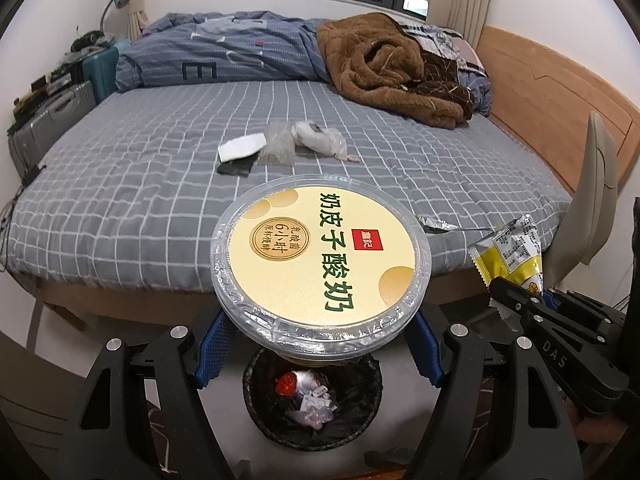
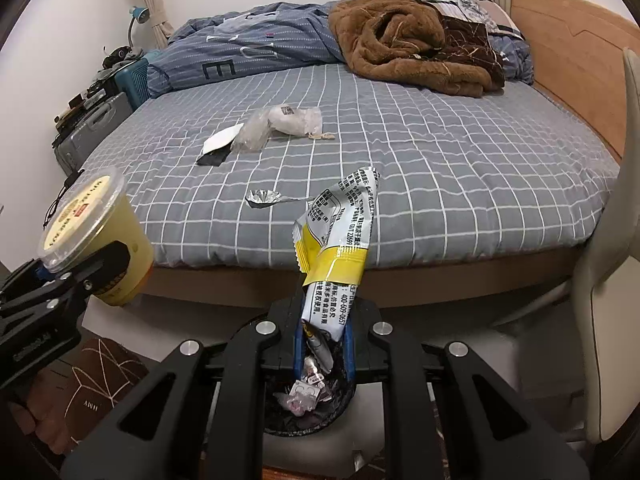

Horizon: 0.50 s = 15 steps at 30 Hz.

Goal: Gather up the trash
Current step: 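Carry the yogurt cup and yellow wrapper with both tools over the black bin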

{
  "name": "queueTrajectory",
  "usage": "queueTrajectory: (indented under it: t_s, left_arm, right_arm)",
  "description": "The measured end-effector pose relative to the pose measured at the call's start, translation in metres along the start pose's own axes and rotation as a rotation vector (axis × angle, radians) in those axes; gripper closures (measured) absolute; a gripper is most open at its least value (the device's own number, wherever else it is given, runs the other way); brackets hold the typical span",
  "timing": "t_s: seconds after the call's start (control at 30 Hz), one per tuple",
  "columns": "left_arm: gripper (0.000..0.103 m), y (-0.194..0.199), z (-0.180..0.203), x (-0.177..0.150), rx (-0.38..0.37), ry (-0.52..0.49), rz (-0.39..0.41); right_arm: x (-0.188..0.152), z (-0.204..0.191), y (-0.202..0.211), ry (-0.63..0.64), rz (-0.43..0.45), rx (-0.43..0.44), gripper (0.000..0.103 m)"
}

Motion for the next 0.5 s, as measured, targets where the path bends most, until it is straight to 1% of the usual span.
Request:
queueTrajectory:
  t_s: [0.27, 0.5]
  left_arm:
    - [0.031, -0.017, 0.004, -0.027, 0.005, -0.023, -0.041]
    - [0.031, -0.038, -0.002, -0.049, 0.016, -0.03, -0.079]
  right_arm:
    - [-0.025, 0.002, -0.013, 0.004, -0.033, -0.016, 0.089]
    - [-0.047, 0.006, -0.039, 0.001, -0.083, -0.028, 0.089]
Point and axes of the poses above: each gripper's, at about its wrist camera, not at the fingertips, and y roughly against the way its jaws point, z to its right, x to its top, the point moved 9 cm from there along -y, roughly the way its jaws point, and after that the axes turned 12 degrees about -z, right-handed, at the moved point
